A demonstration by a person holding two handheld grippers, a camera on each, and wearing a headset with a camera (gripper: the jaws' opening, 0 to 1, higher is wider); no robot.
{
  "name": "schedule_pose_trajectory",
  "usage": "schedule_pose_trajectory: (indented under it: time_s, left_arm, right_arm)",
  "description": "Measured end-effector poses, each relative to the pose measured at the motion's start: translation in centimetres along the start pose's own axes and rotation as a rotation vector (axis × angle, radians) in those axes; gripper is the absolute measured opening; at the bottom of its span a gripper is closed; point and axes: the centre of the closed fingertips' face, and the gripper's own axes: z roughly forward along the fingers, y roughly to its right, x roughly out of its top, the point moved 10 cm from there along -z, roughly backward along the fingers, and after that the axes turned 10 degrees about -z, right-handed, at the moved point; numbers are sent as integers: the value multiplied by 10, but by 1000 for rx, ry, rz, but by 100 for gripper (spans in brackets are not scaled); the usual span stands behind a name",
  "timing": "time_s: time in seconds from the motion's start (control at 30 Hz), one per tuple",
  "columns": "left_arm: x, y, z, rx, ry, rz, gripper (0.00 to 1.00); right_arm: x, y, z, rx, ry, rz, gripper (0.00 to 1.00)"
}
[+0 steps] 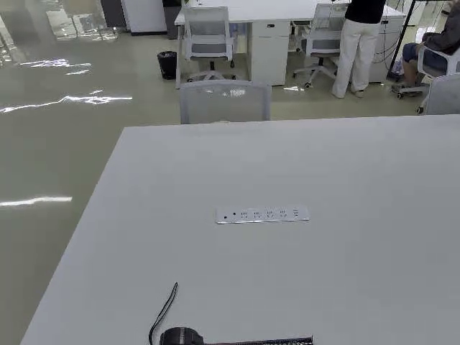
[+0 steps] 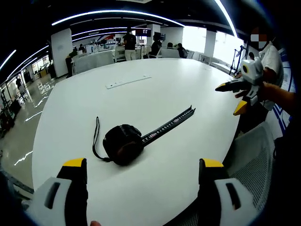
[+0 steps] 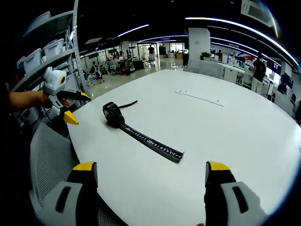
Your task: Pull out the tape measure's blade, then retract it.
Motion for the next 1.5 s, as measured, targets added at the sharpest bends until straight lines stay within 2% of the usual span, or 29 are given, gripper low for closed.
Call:
schedule_pose_trajectory:
  time_s: [0.3,0.77,1.5]
  left_arm:
    - [0,0,-2,19,18,-16,99]
    - [-7,4,0,47,25,-51,99]
    - [-4,8,6,49,32,-58,99]
  right_arm:
    - [6,-3,1,-4,25,5,98]
    - [4,-5,1,4,14,8,98]
    - [-2,-4,1,1,13,26,98]
